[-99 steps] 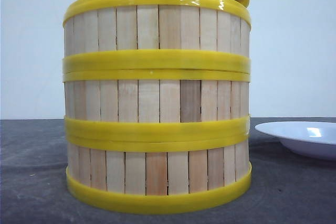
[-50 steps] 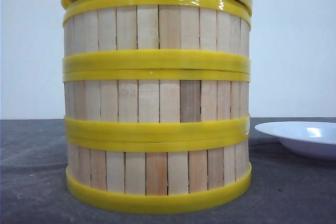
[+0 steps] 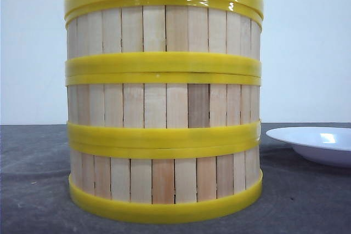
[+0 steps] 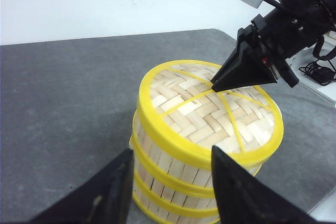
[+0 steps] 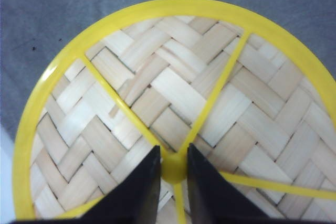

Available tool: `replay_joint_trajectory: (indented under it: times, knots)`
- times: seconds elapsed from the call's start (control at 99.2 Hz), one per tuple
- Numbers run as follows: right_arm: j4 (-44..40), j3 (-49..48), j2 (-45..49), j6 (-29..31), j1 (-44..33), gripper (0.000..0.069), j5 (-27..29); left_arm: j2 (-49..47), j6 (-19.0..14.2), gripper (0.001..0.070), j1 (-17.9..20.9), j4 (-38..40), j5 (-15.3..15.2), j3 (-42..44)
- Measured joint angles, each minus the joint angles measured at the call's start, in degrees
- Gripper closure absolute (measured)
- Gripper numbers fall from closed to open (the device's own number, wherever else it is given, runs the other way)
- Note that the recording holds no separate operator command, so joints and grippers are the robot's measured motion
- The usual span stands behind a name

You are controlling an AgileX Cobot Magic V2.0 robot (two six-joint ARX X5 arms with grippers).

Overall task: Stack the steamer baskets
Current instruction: 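Lower the lid onto the top basket with the right gripper, then open the right gripper and raise it off the lid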

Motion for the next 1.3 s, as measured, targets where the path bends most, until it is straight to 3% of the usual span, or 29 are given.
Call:
replay_joint_trajectory:
  times: [0.171,0.323,0.424,0.787,1.301]
  knots:
    - [0.5,0.0,0.1,-0.1,0.0,0.0619,0.0,0.0,0.0,0.0441,0.0,0.0,0.0,0.0]
    - [1.4,0.0,0.4,-0.1,0.0,0.0454,0.5,0.0,0.0,0.0441,0.0,-0.2,0.0,0.0]
    - [1.5,0.0,0.5,-0.2,-0.1,0.0413,0.9,0.0,0.0,0.0441,0.0,-0.3,0.0,0.0]
    - [6.5,0.0,-2.1,-0.7,0.0,0.0403,4.3,0.0,0.0,0.0441,0.0,-0.9,0.0,0.0]
    - [9.1,0.0,-24.6,-2.8,1.4,0.0403,14.1,0.0,0.0,0.0441,0.0,1.3,0.0,0.0]
